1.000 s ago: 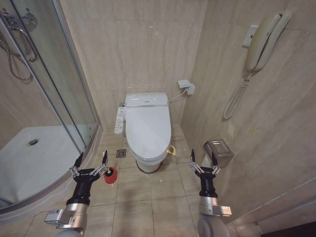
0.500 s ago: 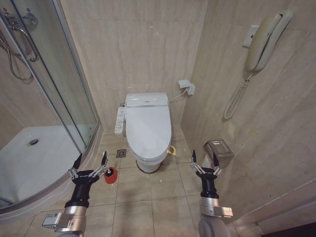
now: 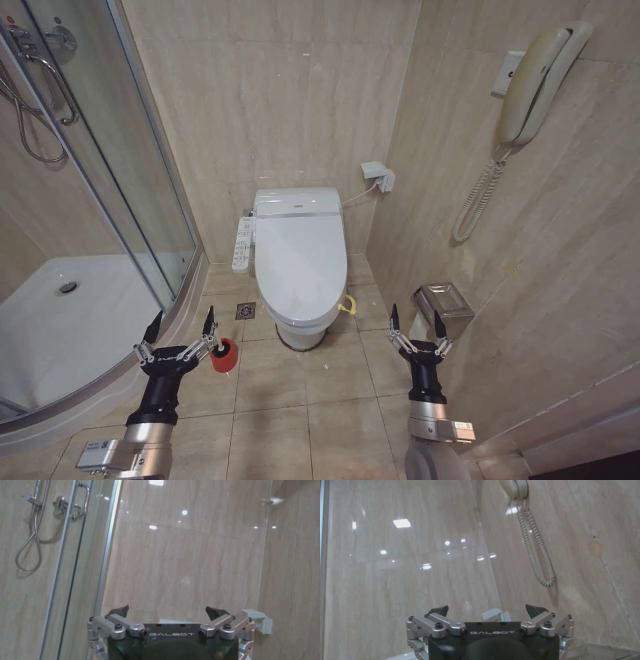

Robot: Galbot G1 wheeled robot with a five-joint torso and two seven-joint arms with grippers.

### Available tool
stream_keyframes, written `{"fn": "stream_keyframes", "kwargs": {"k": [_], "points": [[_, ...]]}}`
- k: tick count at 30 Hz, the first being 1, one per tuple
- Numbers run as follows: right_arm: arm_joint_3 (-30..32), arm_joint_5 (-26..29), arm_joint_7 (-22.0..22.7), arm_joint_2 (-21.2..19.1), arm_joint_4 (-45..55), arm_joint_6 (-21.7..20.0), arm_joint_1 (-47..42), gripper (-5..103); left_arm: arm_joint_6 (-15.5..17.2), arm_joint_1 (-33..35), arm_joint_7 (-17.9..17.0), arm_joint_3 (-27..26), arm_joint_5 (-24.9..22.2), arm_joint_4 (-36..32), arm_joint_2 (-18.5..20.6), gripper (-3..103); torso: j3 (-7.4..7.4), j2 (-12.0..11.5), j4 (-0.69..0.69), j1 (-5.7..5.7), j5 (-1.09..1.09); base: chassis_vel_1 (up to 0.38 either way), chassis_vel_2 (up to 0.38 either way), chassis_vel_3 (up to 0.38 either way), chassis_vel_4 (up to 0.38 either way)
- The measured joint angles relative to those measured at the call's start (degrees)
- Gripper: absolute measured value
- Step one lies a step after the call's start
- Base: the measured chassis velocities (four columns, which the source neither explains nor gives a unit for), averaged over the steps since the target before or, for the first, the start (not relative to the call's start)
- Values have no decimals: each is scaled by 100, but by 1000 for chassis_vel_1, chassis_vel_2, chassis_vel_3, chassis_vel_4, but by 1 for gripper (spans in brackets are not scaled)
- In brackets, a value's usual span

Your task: Open the toilet lid, clean the toilet bowl with a toilet brush, close the toilet lid, and flush.

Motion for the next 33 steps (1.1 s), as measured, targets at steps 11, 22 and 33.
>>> {"fn": "stream_keyframes", "kwargs": {"k": [11, 22, 33], "points": [[0, -1, 1, 0, 1, -2, 0, 100, -49, -136, 19, 230, -8, 92, 93, 100, 0, 0, -1, 0, 0, 0, 0, 0, 0], [-1, -1, -2, 1, 2, -2, 1, 100, -167, -94, 119, 174, -153, 2, 93, 100, 0, 0, 0, 0, 0, 0, 0, 0, 0], [-1, 0, -3, 1, 1, -2, 1, 100, -342, 0, 155, 207, -118, 37, 104, 100, 0, 0, 0, 0, 0, 0, 0, 0, 0]]}}
